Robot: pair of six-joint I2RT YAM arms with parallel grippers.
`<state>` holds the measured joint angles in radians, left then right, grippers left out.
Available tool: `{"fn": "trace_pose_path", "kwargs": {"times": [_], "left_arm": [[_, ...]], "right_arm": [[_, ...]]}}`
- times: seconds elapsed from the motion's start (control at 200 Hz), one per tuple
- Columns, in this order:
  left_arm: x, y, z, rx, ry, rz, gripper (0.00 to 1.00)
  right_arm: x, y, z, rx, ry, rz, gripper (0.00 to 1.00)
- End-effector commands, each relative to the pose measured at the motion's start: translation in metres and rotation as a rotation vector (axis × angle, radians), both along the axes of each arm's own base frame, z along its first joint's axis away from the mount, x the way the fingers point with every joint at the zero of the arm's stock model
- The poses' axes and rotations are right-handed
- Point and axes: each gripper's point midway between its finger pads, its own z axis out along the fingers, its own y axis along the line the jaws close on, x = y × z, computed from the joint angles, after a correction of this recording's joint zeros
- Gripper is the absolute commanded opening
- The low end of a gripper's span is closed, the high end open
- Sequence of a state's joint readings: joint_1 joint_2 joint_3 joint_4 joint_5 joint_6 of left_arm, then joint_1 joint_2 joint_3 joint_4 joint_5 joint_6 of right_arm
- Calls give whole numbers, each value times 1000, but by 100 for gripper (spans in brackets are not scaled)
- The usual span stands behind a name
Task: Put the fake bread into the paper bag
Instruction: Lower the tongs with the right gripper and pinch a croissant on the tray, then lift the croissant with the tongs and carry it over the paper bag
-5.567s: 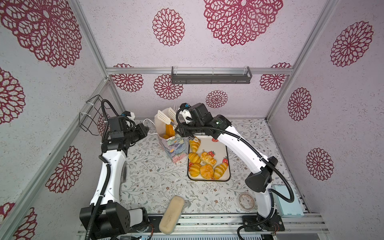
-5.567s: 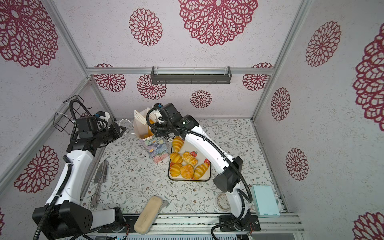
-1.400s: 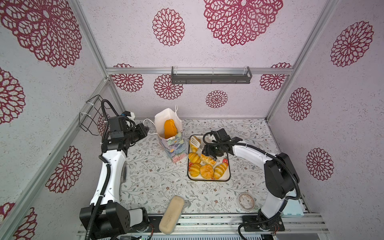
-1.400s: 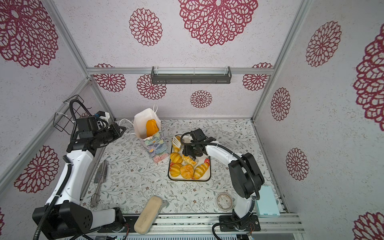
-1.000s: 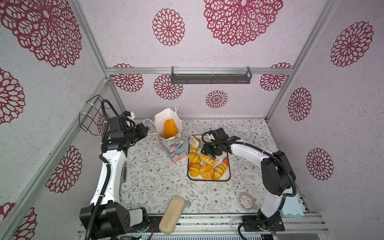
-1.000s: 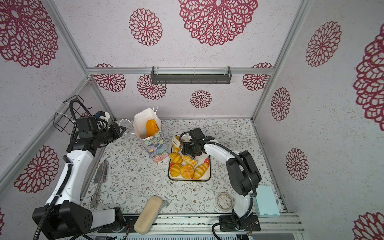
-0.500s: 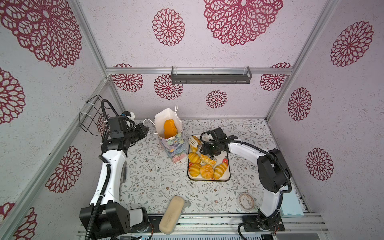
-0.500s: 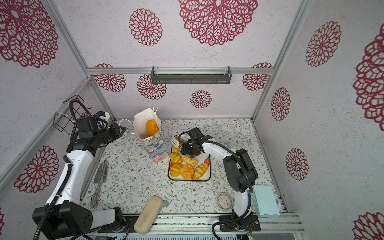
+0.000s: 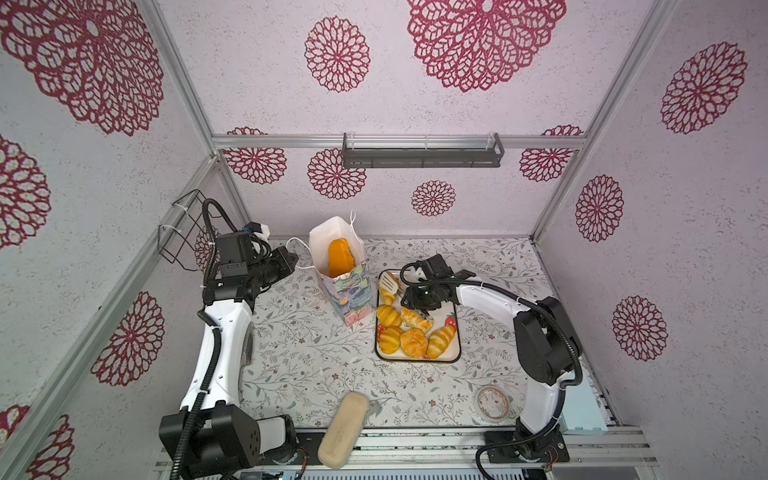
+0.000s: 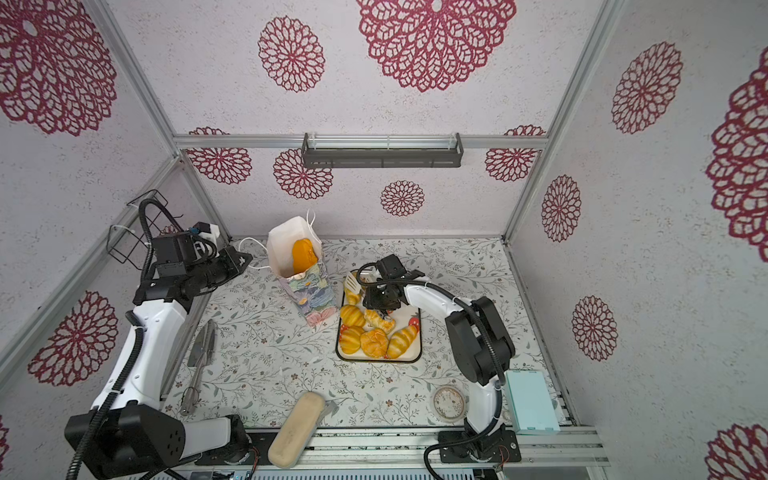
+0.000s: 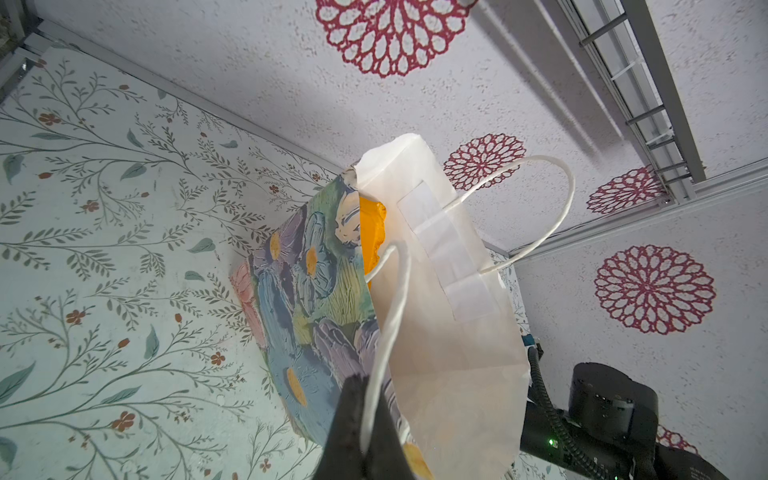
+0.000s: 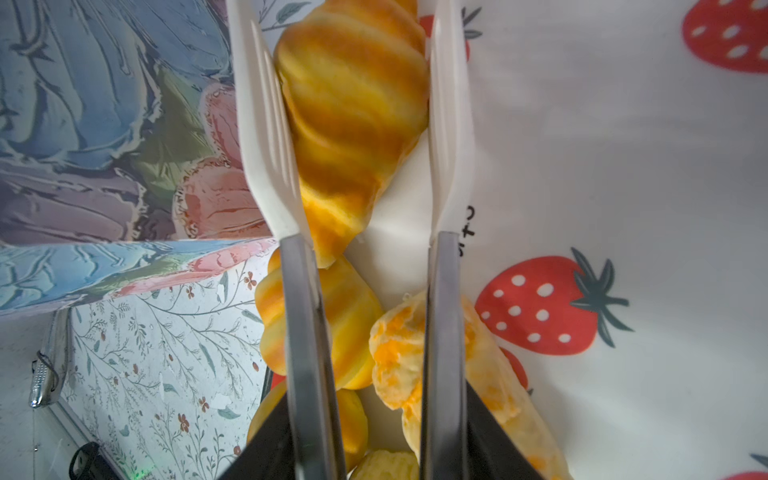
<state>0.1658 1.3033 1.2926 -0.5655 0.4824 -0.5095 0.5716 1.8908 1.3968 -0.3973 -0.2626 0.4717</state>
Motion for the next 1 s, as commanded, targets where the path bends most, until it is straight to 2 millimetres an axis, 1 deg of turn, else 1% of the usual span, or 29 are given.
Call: {"fn": "trace_pose_path", "kwargs": {"times": [0.0,0.15,0.565,0.846,0.991], "left_arm": [[1,1,-5,-9,11,2,0],[1,1,-5,-11,12,1,0],[2,1,-8,-13,17,2,0],[2,2,-7,-11,14,3,0],[2,1,-6,-11,13,2,0]], "right_arm": [[9,4,21,26,-53,9,47],[9,-1,25,20,-67,0,45],[10,-15,48,49,-124,-41,43],[6,-26,60,50,-145,-60,43],[4,-31,71,56,-165,-70,42]]}}
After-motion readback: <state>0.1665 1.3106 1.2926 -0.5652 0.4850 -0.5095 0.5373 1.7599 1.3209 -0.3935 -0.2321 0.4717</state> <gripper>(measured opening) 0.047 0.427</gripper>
